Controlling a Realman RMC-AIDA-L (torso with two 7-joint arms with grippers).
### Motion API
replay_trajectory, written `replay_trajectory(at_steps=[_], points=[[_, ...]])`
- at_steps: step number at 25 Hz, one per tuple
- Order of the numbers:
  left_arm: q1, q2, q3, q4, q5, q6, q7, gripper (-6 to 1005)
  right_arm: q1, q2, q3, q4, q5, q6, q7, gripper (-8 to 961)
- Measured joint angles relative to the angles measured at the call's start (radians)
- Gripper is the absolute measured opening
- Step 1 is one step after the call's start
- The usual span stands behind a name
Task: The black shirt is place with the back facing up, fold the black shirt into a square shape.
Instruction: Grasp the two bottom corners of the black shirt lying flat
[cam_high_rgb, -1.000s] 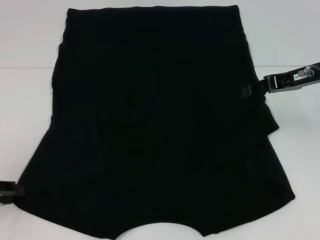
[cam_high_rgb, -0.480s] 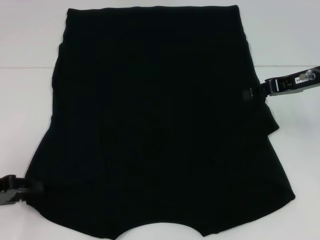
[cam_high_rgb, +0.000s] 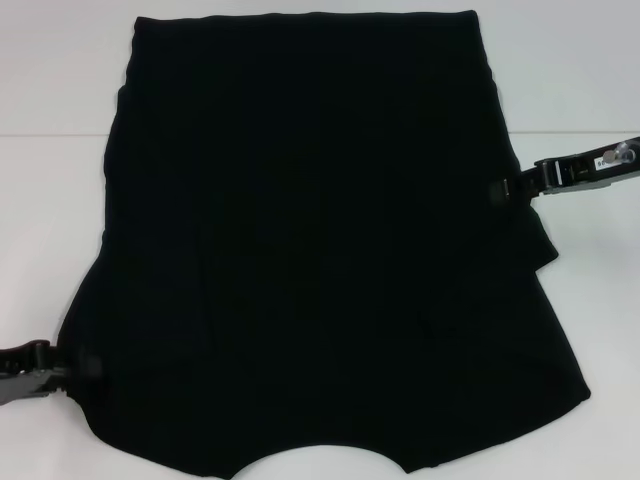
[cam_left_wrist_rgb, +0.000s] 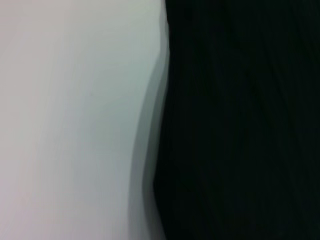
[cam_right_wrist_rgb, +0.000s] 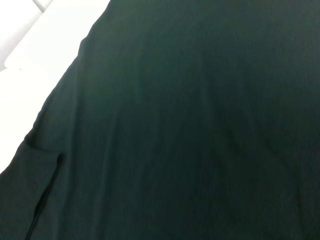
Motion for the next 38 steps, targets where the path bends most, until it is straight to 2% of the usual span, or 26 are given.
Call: replay_trajectory(at_steps=[3, 9, 14, 19, 23, 27, 35, 38], points=[[0.0, -0.002, 0.012, 0.005, 0.002, -0.011, -0.008, 432, -0.002, 0.0, 0.001, -0.001, 0.001, -0.001, 0.0, 489], [-0.003, -0.001, 0.018, 0.006, 0.0, -0.001, -0.002, 239, -0.005, -0.008, 0.003, -0.002, 0.002, -0.022, 0.0, 489], [-0.01, 0.006, 0.012, 0.003, -0.038, 0.065, 0.049, 40, -0.021, -0.027, -0.004, 0.001, -0.016, -0.089, 0.005, 488], [-0.021, 0.014, 0.005, 0.004, -0.068, 0.084, 0.059, 40, -0.067, -0.048, 0.001, -0.002, -0.067, -0.216, 0.028, 488], [-0.036, 0.02, 0.006, -0.01, -0.069, 0.064, 0.056, 39, -0.119, -0.051, 0.002, -0.004, -0.081, -0.256, 0.037, 488], [-0.053, 0.023, 0.009, -0.013, -0.069, 0.052, 0.054, 39, -0.159, -0.043, 0.0, -0.001, -0.085, -0.257, 0.027, 487], [-0.072, 0.025, 0.01, -0.014, -0.07, 0.049, 0.053, 40, -0.184, 0.008, -0.004, 0.007, -0.126, -0.205, -0.017, 486], [-0.073, 0.026, 0.008, -0.013, -0.07, 0.048, 0.054, 40, -0.185, 0.02, -0.003, 0.007, -0.142, -0.191, -0.018, 486]])
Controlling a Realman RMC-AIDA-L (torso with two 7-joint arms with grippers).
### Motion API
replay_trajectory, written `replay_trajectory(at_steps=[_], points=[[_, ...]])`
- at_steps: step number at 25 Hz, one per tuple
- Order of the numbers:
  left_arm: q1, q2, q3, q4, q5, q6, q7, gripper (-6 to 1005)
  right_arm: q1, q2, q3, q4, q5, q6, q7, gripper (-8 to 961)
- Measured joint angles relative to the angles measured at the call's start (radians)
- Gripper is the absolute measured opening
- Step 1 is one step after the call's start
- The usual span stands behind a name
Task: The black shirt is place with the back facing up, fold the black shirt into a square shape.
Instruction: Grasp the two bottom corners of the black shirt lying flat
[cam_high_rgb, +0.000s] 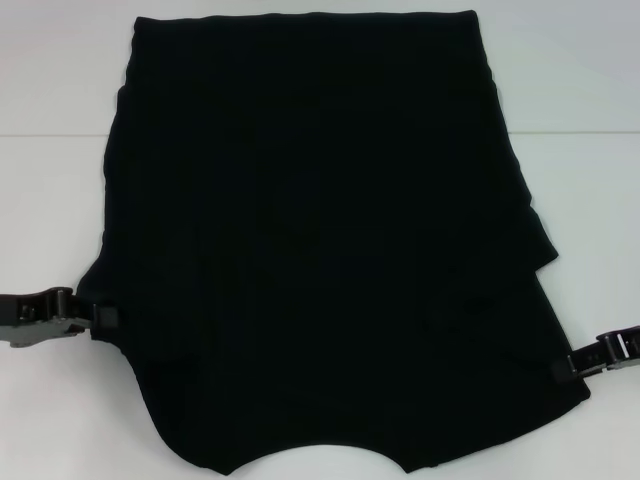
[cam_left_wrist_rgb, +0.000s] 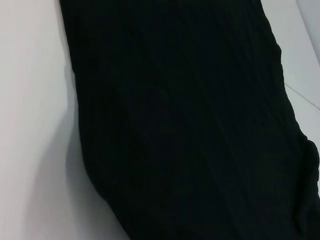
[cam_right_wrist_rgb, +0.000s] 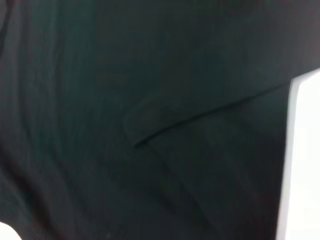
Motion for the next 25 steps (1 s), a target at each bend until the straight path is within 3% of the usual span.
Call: replay_trajectory(at_steps=[22, 25], points=[[-0.004, 0.01, -0.003, -0.024, 0.0, -0.037, 0.0, 39, 0.024, 0.03, -0.009, 0.026, 0.008, -0.007, -0.001, 484], [-0.005, 0.01, -0.003, -0.024, 0.0, -0.037, -0.001, 39, 0.024, 0.029, -0.006, 0.022, 0.01, -0.008, 0.003, 422]])
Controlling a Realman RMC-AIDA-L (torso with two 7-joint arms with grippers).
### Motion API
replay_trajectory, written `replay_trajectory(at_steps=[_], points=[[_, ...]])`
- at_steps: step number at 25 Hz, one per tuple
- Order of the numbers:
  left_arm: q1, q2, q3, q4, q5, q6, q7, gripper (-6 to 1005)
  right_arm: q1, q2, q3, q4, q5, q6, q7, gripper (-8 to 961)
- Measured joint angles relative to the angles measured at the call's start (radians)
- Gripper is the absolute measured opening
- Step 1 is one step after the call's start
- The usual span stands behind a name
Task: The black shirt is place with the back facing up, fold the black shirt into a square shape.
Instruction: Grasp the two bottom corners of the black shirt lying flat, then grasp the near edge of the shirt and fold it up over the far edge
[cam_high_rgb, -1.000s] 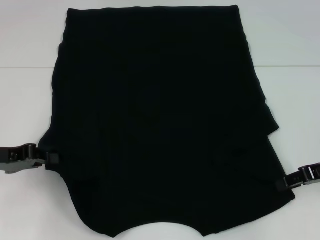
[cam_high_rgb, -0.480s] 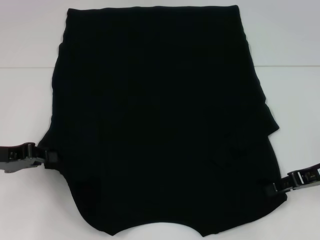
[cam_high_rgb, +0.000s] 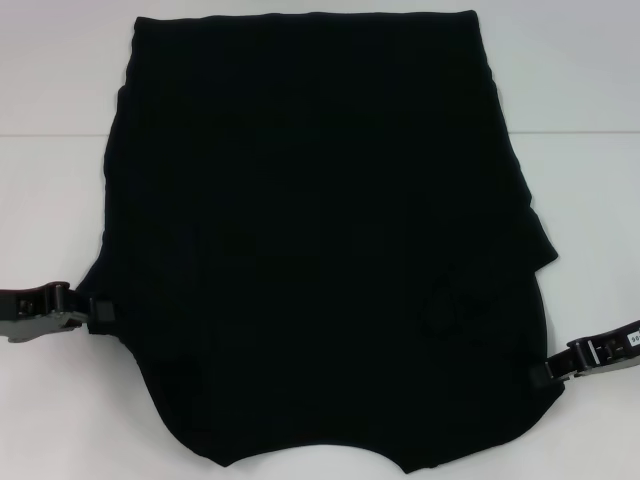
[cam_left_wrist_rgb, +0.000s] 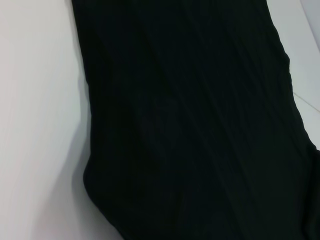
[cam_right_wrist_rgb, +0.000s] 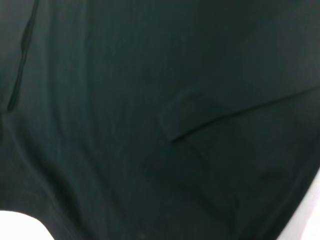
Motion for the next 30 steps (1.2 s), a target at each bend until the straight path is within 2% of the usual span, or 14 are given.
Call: replay_trajectory(at_steps=[8, 11, 19, 22, 26, 30], points=[[-0.004, 0.0, 0.0, 0.0, 0.0, 0.004, -0.002, 39, 0.0, -0.005, 0.0, 0.003, 0.001, -0.001, 0.004, 256], [-0.007, 0.0, 0.007, 0.0, 0.0, 0.02, -0.001, 40, -0.006, -0.007, 0.002, -0.002, 0.002, -0.02, 0.009, 47], [0.005, -0.002, 0.053, 0.015, 0.038, 0.186, -0.008, 39, -0.084, -0.017, 0.037, -0.094, -0.01, -0.165, 0.047, 45], [0.026, -0.015, 0.076, 0.034, 0.045, 0.255, -0.008, 39, -0.129, -0.011, 0.042, -0.16, -0.044, -0.226, 0.063, 45], [0.06, -0.043, 0.133, 0.068, 0.045, 0.332, -0.008, 39, -0.185, -0.008, 0.072, -0.222, -0.078, -0.292, 0.07, 45], [0.071, -0.058, 0.187, 0.07, 0.045, 0.343, -0.009, 39, -0.212, -0.009, 0.101, -0.247, -0.076, -0.307, 0.065, 44]])
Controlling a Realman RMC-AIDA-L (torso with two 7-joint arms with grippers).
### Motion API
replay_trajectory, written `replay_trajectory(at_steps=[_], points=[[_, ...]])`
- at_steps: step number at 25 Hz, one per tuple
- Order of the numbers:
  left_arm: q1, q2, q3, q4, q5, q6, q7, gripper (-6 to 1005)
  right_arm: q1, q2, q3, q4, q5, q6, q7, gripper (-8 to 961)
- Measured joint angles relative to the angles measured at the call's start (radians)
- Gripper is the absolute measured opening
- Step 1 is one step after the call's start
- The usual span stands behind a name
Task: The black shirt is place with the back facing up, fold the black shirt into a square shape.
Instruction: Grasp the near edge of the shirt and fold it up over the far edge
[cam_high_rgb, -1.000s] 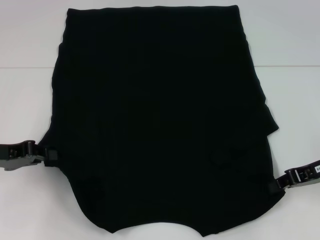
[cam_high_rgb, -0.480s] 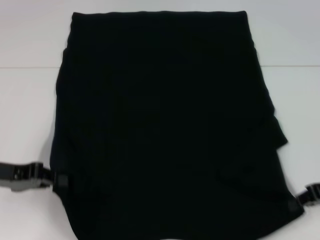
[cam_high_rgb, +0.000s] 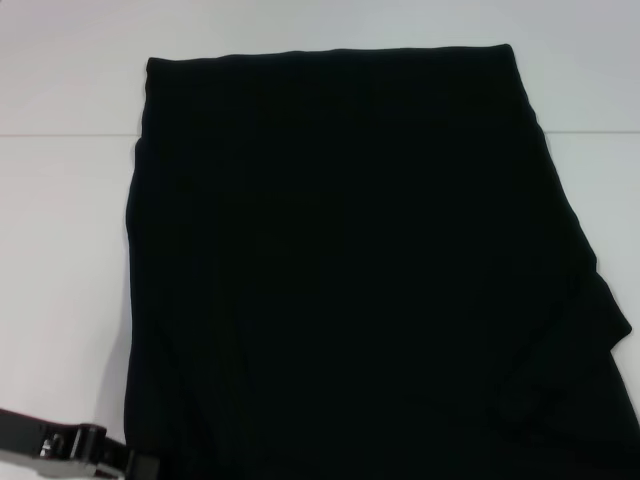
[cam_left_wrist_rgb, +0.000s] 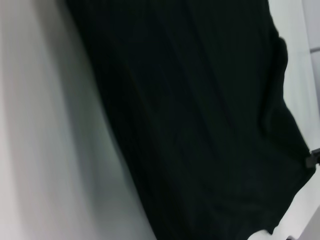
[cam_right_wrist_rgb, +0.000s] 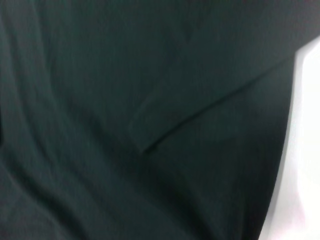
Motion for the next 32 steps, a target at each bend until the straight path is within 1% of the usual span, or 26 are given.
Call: replay_trajectory(at_steps=[2, 4, 6, 7, 10, 11, 12, 14, 15, 17, 18, 19, 21, 22, 24, 25, 27, 28, 30, 32], points=[[-0.013, 0.001, -0.002, -0.012, -0.006, -0.023, 0.0, 40, 0.006, -0.001, 0.028, 0.0, 0.008, 0.006, -0.012, 44], [-0.043, 0.007, -0.024, -0.025, -0.026, -0.046, 0.003, 40, 0.033, 0.004, 0.075, 0.013, 0.025, 0.007, -0.046, 44], [-0.068, 0.015, -0.049, -0.037, -0.066, -0.053, 0.005, 40, 0.058, 0.007, 0.118, 0.029, 0.058, 0.0, -0.078, 44], [-0.084, 0.027, -0.067, -0.054, -0.109, -0.051, 0.005, 40, 0.07, 0.006, 0.141, 0.04, 0.085, -0.006, -0.096, 44], [-0.12, 0.058, -0.107, -0.103, -0.208, -0.058, -0.017, 40, 0.094, -0.01, 0.198, 0.066, 0.186, -0.015, -0.127, 44], [-0.147, 0.074, -0.126, -0.119, -0.239, -0.106, -0.051, 40, 0.097, -0.019, 0.211, 0.068, 0.219, -0.006, -0.129, 45], [-0.156, 0.077, -0.13, -0.122, -0.242, -0.123, -0.06, 40, 0.101, -0.027, 0.223, 0.07, 0.247, 0.007, -0.129, 45], [-0.185, 0.083, -0.133, -0.14, -0.251, -0.232, -0.092, 39, 0.111, -0.042, 0.242, 0.084, 0.297, 0.077, -0.126, 45], [-0.196, 0.084, -0.131, -0.153, -0.252, -0.295, -0.103, 39, 0.117, -0.047, 0.247, 0.095, 0.315, 0.114, -0.125, 45], [-0.224, 0.085, -0.115, -0.2, -0.252, -0.443, -0.124, 39, 0.133, -0.054, 0.246, 0.14, 0.339, 0.236, -0.125, 45], [-0.239, 0.085, -0.101, -0.23, -0.252, -0.526, -0.13, 39, 0.143, -0.054, 0.244, 0.168, 0.343, 0.299, -0.126, 45], [-0.247, 0.084, -0.088, -0.25, -0.252, -0.577, -0.132, 39, 0.155, -0.054, 0.241, 0.199, 0.344, 0.361, -0.13, 45], [-0.264, 0.074, -0.04, -0.29, -0.251, -0.714, -0.134, 39, 0.186, -0.049, 0.234, 0.271, 0.343, 0.487, -0.146, 44], [-0.27, 0.065, -0.009, -0.301, -0.251, -0.774, -0.138, 39, 0.201, -0.044, 0.23, 0.303, 0.343, 0.553, -0.157, 44], [-0.276, 0.05, 0.083, -0.312, -0.251, -0.882, -0.162, 39, 0.227, -0.036, 0.221, 0.348, 0.342, 0.652, -0.173, 44], [-0.278, 0.045, 0.134, -0.315, -0.251, -0.925, -0.18, 40, 0.24, -0.031, 0.213, 0.367, 0.342, 0.698, -0.178, 44], [-0.281, 0.038, 0.208, -0.314, -0.25, -0.97, -0.201, 40, 0.263, -0.024, 0.184, 0.384, 0.342, 0.776, -0.179, 44], [-0.282, 0.036, 0.23, -0.312, -0.25, -0.981, -0.207, 40, 0.273, -0.02, 0.167, 0.387, 0.342, 0.811, -0.175, 44], [-0.283, 0.034, 0.249, -0.303, -0.25, -0.997, -0.21, 40, 0.289, -0.014, 0.139, 0.389, 0.342, 0.866, -0.165, 44], [-0.282, 0.034, 0.247, -0.293, -0.25, -1.008, -0.21, 40, 0.304, -0.011, 0.131, 0.39, 0.342, 0.909, -0.159, 44]])
